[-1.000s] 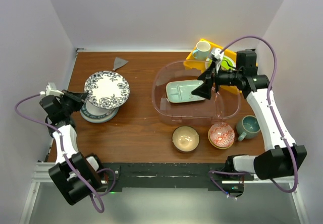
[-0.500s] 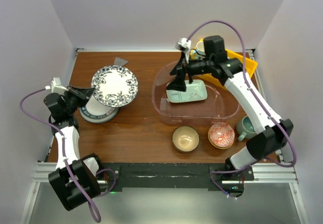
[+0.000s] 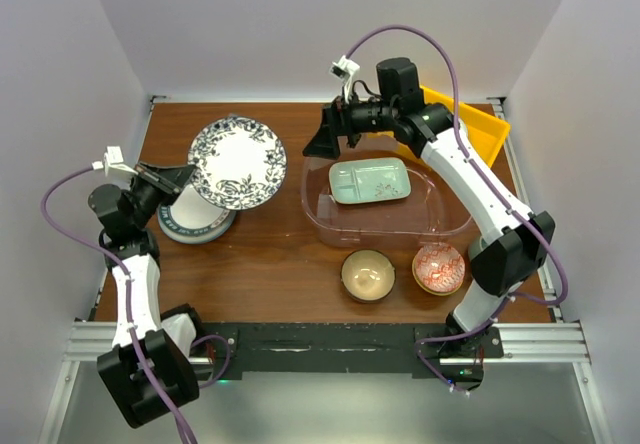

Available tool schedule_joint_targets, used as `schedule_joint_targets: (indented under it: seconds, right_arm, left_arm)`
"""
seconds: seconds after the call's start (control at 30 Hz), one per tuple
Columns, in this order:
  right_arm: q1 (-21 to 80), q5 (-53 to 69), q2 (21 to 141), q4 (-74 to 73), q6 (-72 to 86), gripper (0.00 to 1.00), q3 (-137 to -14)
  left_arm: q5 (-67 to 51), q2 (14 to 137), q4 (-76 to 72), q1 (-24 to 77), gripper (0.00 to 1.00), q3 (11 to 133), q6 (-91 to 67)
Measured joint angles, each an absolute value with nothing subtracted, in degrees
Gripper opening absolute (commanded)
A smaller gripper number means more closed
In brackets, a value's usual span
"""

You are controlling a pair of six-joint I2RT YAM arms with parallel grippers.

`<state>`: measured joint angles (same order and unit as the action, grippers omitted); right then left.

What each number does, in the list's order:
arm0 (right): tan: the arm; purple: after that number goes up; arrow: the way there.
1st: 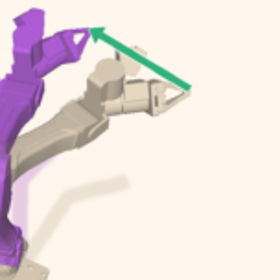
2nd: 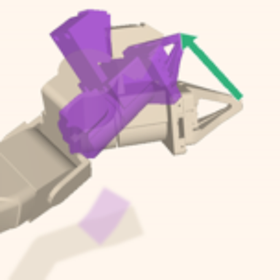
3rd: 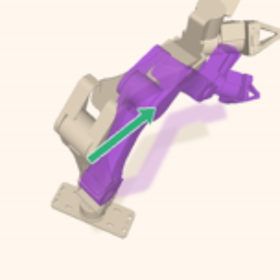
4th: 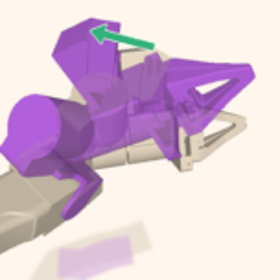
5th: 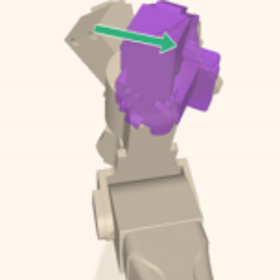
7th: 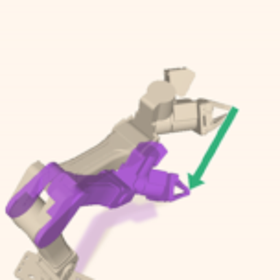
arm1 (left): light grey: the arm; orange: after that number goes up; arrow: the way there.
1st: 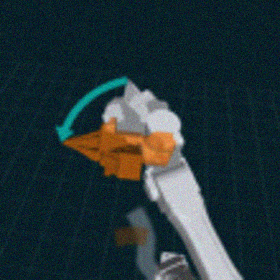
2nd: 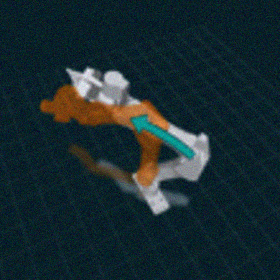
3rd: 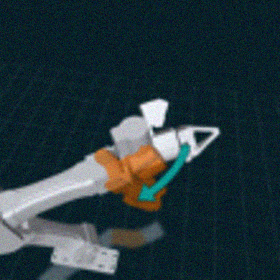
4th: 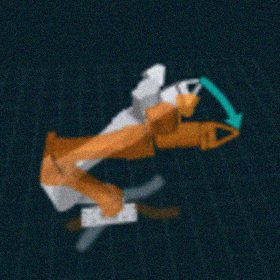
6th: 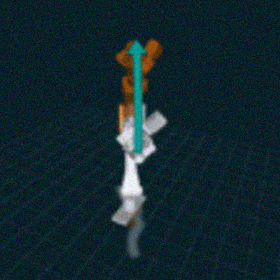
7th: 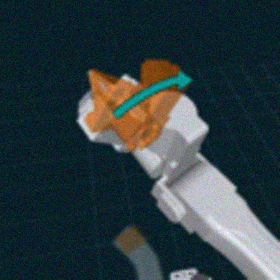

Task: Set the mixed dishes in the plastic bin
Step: Pick up the plate at the center of the board.

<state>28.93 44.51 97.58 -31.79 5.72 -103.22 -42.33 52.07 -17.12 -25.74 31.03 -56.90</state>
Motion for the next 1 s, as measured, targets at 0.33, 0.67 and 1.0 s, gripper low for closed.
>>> schedule_joint_targets:
  seconds: [0.33, 0.67, 1.0]
  right_arm:
    - [29.52, 37.82, 99.31, -30.94, 14.63, 0.98, -105.27]
    - [29.58, 33.15, 99.26, -26.94, 22.63, 0.98, -101.69]
    - [31.83, 32.56, 100.42, -22.28, 28.71, 0.94, -99.61]
  left_arm:
    - [-43.57, 51.29, -20.21, -23.83, 0.00, 30.00, -59.53]
    - [-44.23, 50.54, -22.41, -21.82, 0.00, 29.06, -61.08]
    - [-44.60, 50.52, -24.38, -20.45, 0.00, 28.25, -62.76]
